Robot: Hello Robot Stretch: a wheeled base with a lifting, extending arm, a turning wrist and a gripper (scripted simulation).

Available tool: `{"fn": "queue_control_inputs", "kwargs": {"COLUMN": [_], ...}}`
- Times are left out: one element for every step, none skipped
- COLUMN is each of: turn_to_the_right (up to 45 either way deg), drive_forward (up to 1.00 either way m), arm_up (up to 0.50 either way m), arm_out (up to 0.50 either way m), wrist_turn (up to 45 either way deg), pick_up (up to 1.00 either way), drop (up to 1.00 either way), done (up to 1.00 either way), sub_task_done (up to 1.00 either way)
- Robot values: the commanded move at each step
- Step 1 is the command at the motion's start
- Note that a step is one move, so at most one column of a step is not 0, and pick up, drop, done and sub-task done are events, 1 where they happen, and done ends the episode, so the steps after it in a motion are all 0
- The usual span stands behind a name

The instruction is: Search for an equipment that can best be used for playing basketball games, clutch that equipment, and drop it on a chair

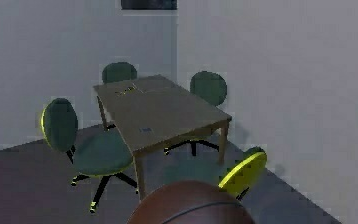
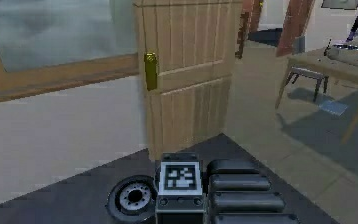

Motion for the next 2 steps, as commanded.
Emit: {"fn": "queue_control_inputs", "kwargs": {"turn_to_the_right": [0.0, -45.0], "drive_forward": [0.15, 0.00], "arm_up": [0.00, 0.00], "arm_out": [0.00, 0.00], "wrist_turn": [0.0, 0.0], "pick_up": [0.00, 0.00], "drop": [0.00, 0.00], "done": [0.00, 0.00], "sub_task_done": [0.00, 0.00]}}
